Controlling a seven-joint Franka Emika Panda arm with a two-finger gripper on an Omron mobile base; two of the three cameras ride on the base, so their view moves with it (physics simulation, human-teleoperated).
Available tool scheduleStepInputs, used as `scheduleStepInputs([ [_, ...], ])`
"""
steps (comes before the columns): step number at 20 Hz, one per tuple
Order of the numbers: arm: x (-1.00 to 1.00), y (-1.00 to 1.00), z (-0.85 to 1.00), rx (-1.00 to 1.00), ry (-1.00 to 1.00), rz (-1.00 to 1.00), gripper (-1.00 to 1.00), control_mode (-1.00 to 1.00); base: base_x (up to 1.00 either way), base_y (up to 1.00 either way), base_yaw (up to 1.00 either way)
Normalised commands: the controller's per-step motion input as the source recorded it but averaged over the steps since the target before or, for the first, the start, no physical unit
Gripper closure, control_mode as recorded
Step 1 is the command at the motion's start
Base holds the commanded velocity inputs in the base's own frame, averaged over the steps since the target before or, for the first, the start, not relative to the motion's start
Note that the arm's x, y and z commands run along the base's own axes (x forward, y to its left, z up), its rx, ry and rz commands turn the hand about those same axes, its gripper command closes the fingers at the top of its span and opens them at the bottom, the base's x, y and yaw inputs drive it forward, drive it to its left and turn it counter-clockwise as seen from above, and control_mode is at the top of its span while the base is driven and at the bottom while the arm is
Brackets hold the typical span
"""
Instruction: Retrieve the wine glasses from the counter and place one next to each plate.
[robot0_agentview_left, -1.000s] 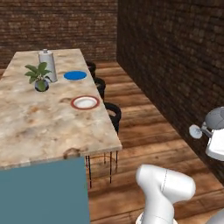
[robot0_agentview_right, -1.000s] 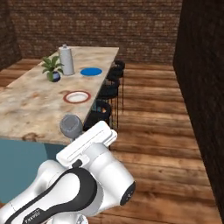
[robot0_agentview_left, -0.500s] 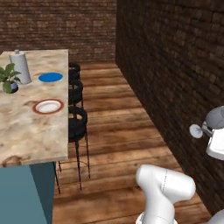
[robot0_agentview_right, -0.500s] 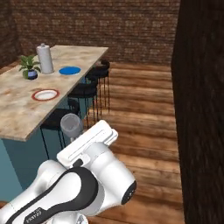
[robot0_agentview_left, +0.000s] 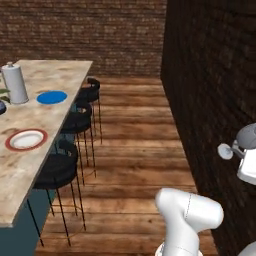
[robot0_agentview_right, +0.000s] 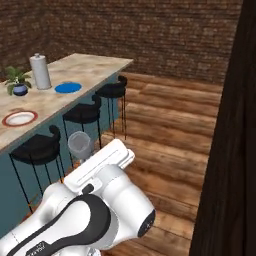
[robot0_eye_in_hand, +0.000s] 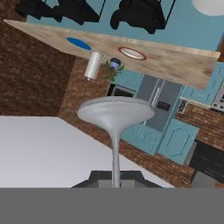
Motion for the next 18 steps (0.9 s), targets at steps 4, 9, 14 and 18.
scheduleStepInputs([
  [4,0.00,0.00,0.00,0.00,0.00,0.00,1.00,1.00,1.00,-0.73,0.56],
  [9,0.00,0.00,0.00,0.00,0.00,0.00,1.00,1.00,1.00,-0.77,0.57],
  [14,0.00,0.00,0.00,0.00,0.00,0.00,1.00,1.00,0.97,-0.95,0.53],
  [18,0.00,0.00,0.00,0.00,0.00,0.00,1.00,1.00,0.71,-0.95,0.54],
])
